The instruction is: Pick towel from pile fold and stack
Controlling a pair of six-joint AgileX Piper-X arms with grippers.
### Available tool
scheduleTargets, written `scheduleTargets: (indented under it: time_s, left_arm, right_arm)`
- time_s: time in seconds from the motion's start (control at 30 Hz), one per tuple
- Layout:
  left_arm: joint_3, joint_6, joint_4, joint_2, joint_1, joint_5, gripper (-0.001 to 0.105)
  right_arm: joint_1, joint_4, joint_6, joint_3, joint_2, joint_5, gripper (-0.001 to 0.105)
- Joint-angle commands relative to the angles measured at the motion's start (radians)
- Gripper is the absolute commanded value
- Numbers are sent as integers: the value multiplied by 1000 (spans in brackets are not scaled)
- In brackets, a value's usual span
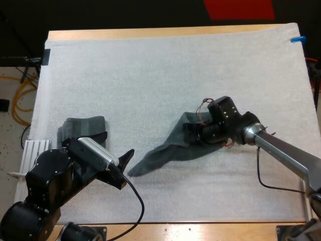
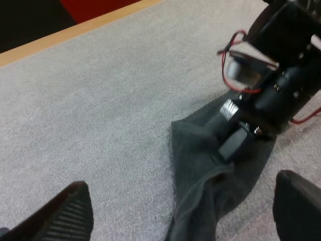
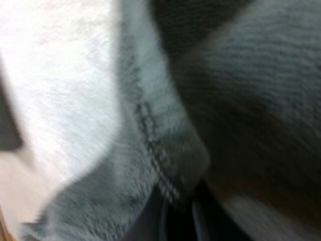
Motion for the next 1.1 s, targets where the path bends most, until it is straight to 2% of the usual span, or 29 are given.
scheduleTargets:
  time_s: [0.0,0.03,0.13,0.2,0.23,0.3,0.4,0.5,0.6,0.7,0.83,0.9,1.07]
  left_arm:
    - [-6,-2,-3,1,-3,-10,72]
    - [-6,-2,-3,1,-3,-10,72]
    - [-6,-2,-3,1,-3,-10,72]
    - [-6,-2,-3,1,-3,-10,72]
    - [-6,-2,-3,1,-3,-10,72]
    - [-6,-2,-3,1,-3,-10,72]
    - [-6,-2,-3,1,-3,-10,72]
    - [-6,-2,-3,1,-3,-10,72]
    - [-6,-2,-3,1,-3,-10,72]
    - [-6,-2,-3,1,-3,-10,72]
    - [-6,-2,-3,1,-3,-10,72]
    - [-6,-2,-3,1,-3,-10,72]
    - [-6,-2,-3,1,-3,-10,72]
  right_arm:
    - [0,-37,-43,-3,-48,4,0]
    - [0,-44,-56,-7,-68,14,0]
    - [-2,-54,-123,-36,-162,132,0]
    - [-5,-54,-149,-67,-232,277,0]
    - [-6,-54,-165,-79,-246,306,0]
    - [-14,-54,-244,-129,-303,417,0]
    - [-40,-38,-345,-203,-346,498,0]
    - [-79,16,-408,-291,-364,543,0]
    - [-110,70,-417,-369,-364,559,0]
    - [-113,105,-435,-395,-364,559,0]
    - [-81,209,-431,-379,-356,557,0]
    - [-38,288,-386,-348,-342,557,0]
    - [106,274,-263,-223,-296,554,0]
